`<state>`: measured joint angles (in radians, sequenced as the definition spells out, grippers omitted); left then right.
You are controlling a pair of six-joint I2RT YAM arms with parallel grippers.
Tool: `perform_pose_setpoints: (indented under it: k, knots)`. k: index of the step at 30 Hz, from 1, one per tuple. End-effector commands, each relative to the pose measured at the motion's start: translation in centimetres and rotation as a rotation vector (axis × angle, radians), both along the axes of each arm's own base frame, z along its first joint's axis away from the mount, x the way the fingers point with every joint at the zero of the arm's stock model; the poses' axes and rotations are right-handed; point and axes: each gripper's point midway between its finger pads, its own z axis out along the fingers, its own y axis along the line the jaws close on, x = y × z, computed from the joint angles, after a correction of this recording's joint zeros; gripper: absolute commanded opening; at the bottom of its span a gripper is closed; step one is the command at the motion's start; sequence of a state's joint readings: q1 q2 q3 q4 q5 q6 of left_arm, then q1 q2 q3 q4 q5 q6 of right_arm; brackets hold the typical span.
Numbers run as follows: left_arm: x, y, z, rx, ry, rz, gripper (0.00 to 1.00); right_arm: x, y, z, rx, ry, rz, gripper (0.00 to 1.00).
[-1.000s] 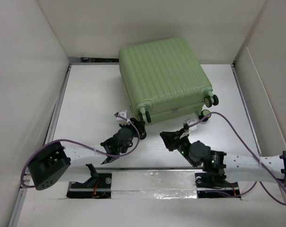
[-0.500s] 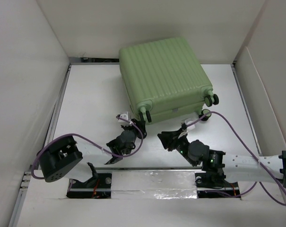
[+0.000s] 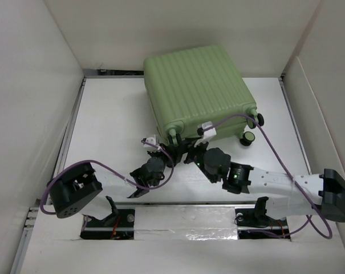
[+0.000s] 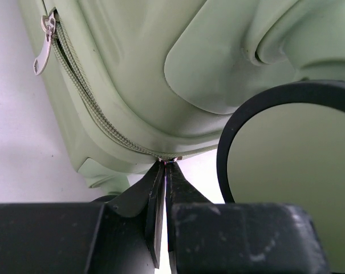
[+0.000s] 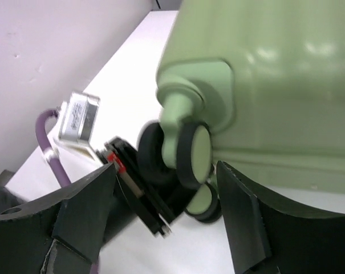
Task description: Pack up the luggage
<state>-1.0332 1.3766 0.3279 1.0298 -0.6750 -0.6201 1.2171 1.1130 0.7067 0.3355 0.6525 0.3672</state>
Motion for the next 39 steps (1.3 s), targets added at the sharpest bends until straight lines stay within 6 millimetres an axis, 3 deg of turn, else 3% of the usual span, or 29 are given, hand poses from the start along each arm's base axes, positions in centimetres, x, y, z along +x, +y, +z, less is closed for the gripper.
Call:
perform_pose_setpoints:
  k: [1,10,13,14,18,21,22,25,27,28,30,32,33,37,39]
  knots:
    - [1.2,1.4,2.0,-0.028,-0.055,0.088,0.0,1.2,1.5,1.4,-0.062,-0.013,-0.025,0.79]
    - [0.7,1.9,1.3,-0.032,-0.042,0.082,0.0,2.8,3.9,-1.7,-0.173,0.051,-0.079,0.8]
    - [0.7,1.9,1.4,-0.031,-0.042,0.078,0.0,3.8,4.1,-1.9,-0.193,0.057,-0.127,0.77]
    - [0.6,1.9,1.4,-0.033,-0.044,0.078,0.0,4.0,4.2,-3.0,-0.236,0.075,-0.135,0.77]
    - [0.6,2.0,1.3,-0.029,-0.041,0.077,0.0,5.2,4.4,-2.8,-0.244,0.079,-0.166,0.75]
    - [0.7,2.2,1.0,-0.026,-0.035,0.08,0.0,5.7,4.6,-2.9,-0.233,0.082,-0.152,0.63]
    - [0.7,2.2,0.8,-0.022,-0.032,0.079,0.0,5.6,4.7,-3.0,-0.237,0.083,-0.146,0.52]
    - [1.0,2.8,0.6,-0.021,-0.026,0.089,0.0,5.4,4.2,-3.8,-0.254,0.093,-0.143,0.41]
    - [1.2,3.2,0.4,-0.02,-0.022,0.098,0.0,5.4,3.9,-4.0,-0.25,0.101,-0.138,0.47]
    - [1.2,3.2,0.4,-0.017,-0.022,0.098,0.0,5.5,3.7,-4.1,-0.246,0.109,-0.13,0.55]
    - [1.3,3.2,0.4,-0.015,-0.022,0.104,0.0,5.2,3.8,-4.5,-0.245,0.114,-0.109,0.54]
    - [1.3,3.5,0.1,0.0,-0.015,0.116,0.0,5.4,3.6,-4.3,-0.239,0.114,-0.101,0.26]
    - [1.4,3.6,0.2,0.001,-0.016,0.124,0.0,5.4,3.3,-4.3,-0.241,0.113,-0.11,0.17]
    - [1.6,5.2,-0.9,0.068,0.024,0.172,0.0,5.4,1.9,-3.0,-0.232,0.086,-0.138,0.0]
    - [1.5,5.9,-0.7,0.078,0.034,0.198,0.0,5.4,0.8,-2.3,-0.221,0.074,-0.149,0.0]
